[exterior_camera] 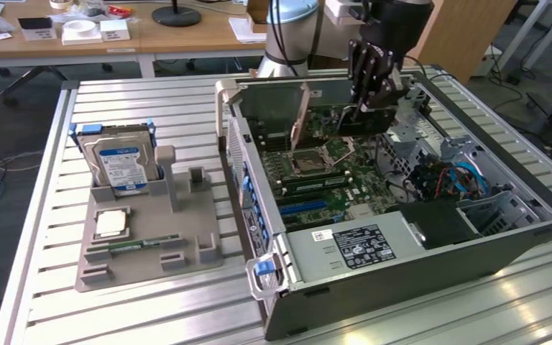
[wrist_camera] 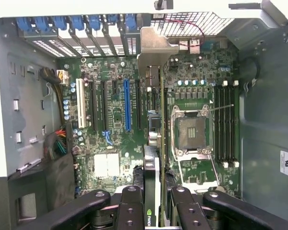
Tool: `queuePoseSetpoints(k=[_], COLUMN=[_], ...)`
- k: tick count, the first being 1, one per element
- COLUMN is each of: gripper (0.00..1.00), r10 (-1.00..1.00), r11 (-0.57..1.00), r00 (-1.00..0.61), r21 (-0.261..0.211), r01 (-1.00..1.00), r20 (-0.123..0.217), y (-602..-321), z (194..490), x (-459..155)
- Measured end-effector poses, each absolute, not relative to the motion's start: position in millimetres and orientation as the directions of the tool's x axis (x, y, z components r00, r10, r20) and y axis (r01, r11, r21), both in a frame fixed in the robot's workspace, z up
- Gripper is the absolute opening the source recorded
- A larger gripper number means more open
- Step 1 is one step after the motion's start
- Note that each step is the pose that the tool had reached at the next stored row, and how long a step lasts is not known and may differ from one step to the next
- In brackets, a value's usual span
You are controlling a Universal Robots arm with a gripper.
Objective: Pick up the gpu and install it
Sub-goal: 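Insert the gpu into the slot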
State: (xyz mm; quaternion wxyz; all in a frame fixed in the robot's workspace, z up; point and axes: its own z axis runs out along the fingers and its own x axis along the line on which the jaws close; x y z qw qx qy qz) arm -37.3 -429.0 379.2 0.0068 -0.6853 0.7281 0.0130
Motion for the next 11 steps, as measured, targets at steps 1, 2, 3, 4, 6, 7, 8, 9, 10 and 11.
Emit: queuePoseSetpoints(k=[1, 2, 3, 4, 6, 7, 8, 9, 10, 11], gripper=[0.27, 0.27, 0.27, 0.27, 0.27, 0.27, 0.27, 0.27, 0.27, 0.27], r10=[-0.998, -0.998, -0.998, -0.998, -0.998, -0.998, -0.998, -0.998, -0.998, -0.998], r11=[0.060, 0.060, 0.060, 0.060, 0.060, 0.060, 0.060, 0.060, 0.060, 0.060], r00=[-0.061, -0.061, -0.061, -0.061, -0.061, -0.061, -0.061, -0.061, -0.061, -0.061], r21=[0.010, 0.010, 0.010, 0.010, 0.010, 0.010, 0.010, 0.010, 0.010, 0.010], r01=[-0.998, -0.998, -0.998, -0.998, -0.998, -0.998, -0.998, -0.998, -0.998, -0.998], r20=[-0.028, -0.028, -0.028, -0.028, -0.028, -0.028, -0.028, -0.028, -0.028, -0.028], y=[-428.9, -428.9, -428.9, -428.9, -428.9, -429.0, -428.9, -428.9, -428.9, -429.0], z=[377.8, 376.5, 375.2, 373.9, 371.2, 370.2, 369.7, 369.7, 369.7, 369.6], x=[-37.3, -37.3, -37.3, -37.4, -37.4, -37.4, -37.4, -37.4, -37.4, -37.4])
